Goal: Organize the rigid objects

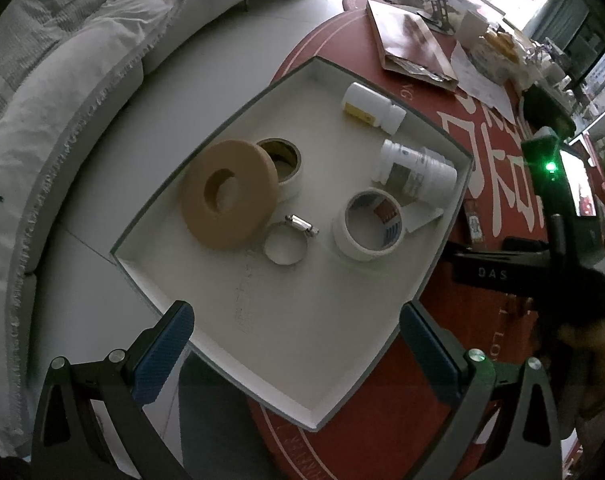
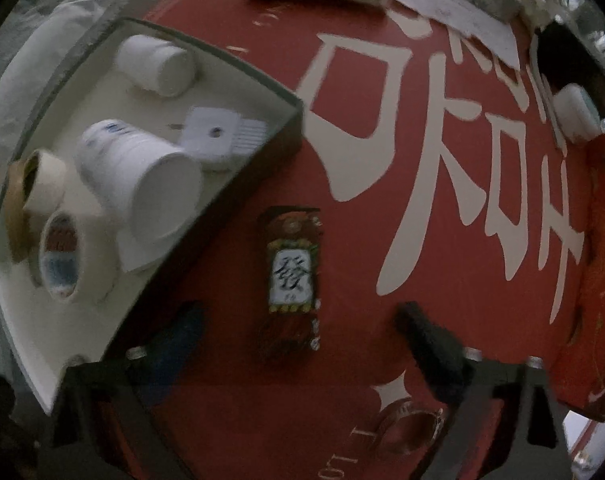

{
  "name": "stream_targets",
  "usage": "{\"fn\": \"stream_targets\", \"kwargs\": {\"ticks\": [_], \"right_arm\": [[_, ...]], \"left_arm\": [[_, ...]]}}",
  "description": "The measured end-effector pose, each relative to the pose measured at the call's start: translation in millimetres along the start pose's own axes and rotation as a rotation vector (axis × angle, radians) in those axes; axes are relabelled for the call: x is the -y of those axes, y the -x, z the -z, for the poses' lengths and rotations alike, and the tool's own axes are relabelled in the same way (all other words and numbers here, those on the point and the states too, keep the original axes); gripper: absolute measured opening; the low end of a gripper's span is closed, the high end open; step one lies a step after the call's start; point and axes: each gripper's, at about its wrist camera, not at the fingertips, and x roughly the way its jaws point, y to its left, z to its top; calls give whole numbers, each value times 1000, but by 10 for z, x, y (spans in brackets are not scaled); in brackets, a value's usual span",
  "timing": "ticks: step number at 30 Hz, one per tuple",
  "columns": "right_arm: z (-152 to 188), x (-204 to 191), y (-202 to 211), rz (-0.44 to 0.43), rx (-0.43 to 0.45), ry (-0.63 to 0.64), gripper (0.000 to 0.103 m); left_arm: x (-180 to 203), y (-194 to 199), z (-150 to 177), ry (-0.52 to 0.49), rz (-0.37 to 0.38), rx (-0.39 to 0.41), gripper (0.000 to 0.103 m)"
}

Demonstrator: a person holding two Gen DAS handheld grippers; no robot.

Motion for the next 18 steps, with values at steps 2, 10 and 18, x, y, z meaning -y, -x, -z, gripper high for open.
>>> {"fn": "stream_targets", "kwargs": {"ticks": [2, 10, 18], "right_arm": [[35, -68, 101, -6, 17, 42, 35], [526, 228, 405, -95, 60, -74, 25], [1427, 876, 664, -204, 62, -309, 25]], "left_arm": [[-11, 7, 23, 2, 2, -1, 103], [61, 116, 140, -28, 22, 18, 103], [341, 165, 284, -88, 35, 24, 103]]}}
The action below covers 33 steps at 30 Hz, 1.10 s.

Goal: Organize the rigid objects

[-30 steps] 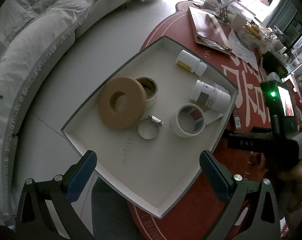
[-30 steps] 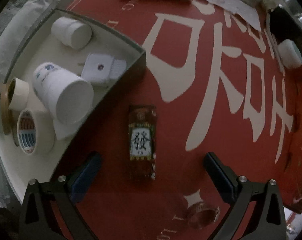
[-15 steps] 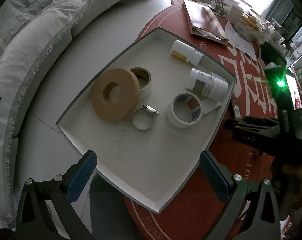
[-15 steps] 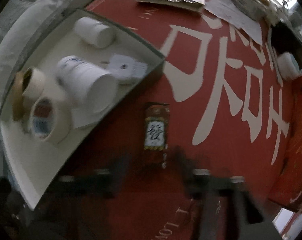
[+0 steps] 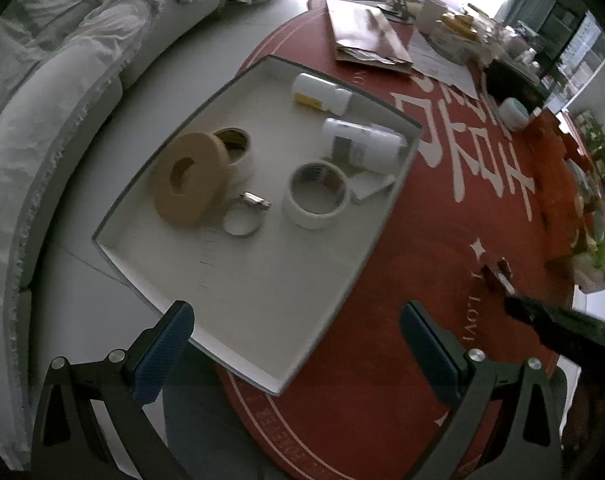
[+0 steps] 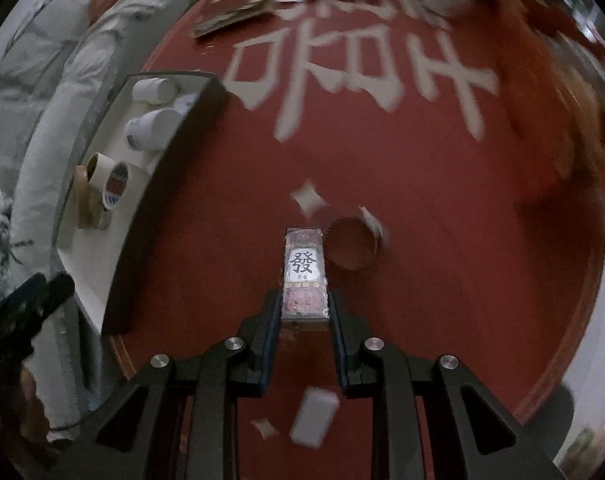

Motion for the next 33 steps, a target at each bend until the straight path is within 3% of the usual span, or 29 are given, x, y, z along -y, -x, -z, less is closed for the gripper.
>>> {"fn": "stream_targets", "kwargs": {"ticks": [6, 17, 33], "right_arm": [[420, 323, 224, -31, 29, -90, 25], [537, 363, 191, -93, 66, -120, 25], [419, -329, 271, -137, 127, 50, 25]], "left_arm": [[226, 62, 113, -60, -6, 8, 103], [344, 120, 259, -86, -51, 21, 103], [362, 313, 377, -98, -106, 101, 103]]}}
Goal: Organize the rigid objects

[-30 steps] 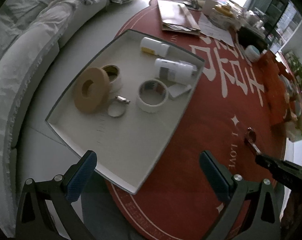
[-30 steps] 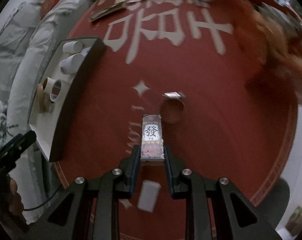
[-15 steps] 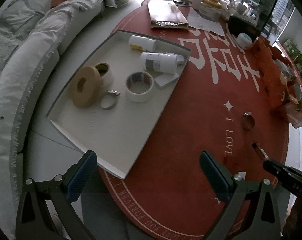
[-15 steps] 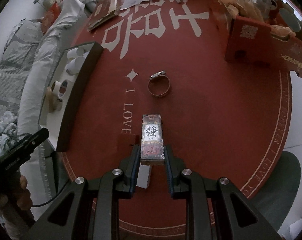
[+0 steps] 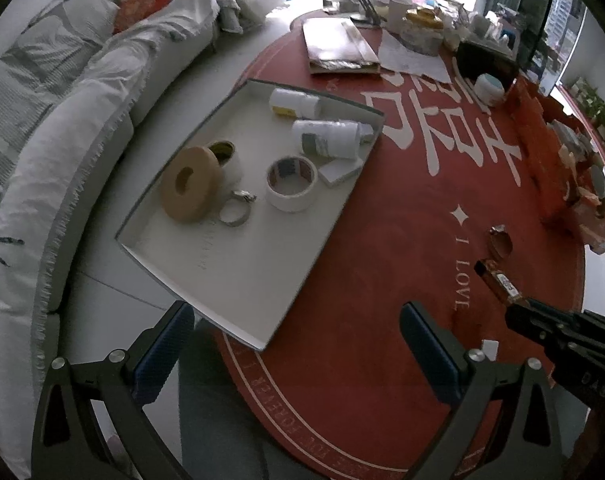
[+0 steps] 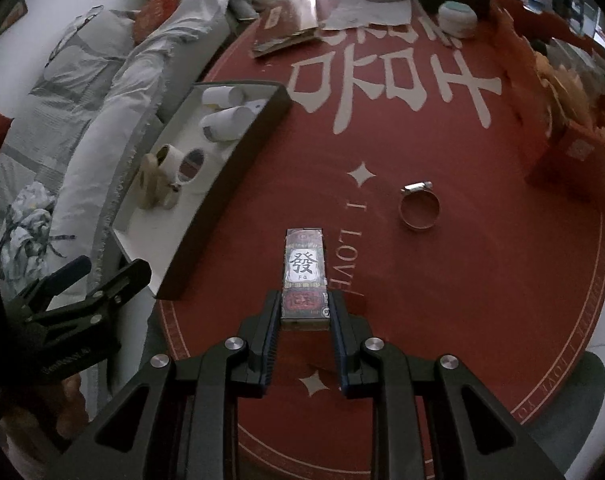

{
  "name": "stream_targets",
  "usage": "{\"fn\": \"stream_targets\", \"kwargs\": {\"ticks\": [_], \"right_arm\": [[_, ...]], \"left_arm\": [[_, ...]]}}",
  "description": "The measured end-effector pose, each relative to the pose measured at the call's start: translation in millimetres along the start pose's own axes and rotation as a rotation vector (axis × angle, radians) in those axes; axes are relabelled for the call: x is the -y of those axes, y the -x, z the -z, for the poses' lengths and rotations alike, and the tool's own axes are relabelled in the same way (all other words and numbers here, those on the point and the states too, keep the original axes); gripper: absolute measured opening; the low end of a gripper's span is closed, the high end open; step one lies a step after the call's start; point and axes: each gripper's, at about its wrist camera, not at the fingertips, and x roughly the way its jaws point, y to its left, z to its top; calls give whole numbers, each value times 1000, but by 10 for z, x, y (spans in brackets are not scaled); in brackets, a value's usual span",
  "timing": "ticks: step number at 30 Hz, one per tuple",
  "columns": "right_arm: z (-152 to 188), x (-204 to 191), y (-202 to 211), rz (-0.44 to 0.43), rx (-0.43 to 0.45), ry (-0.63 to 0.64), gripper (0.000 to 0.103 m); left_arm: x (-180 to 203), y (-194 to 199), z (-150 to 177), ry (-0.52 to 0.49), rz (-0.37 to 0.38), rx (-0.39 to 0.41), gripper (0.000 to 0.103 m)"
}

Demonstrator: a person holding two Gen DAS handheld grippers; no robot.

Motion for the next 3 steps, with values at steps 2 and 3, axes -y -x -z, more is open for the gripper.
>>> {"fn": "stream_targets", "kwargs": {"ticks": [2, 3], "right_arm": [[-3, -13, 14, -1, 3, 2, 25], [-6, -13, 17, 0, 4, 2, 25]], "left_arm": [[-7, 15, -4, 3, 3, 5, 103], [-12, 16, -7, 6, 5, 5, 103]]}}
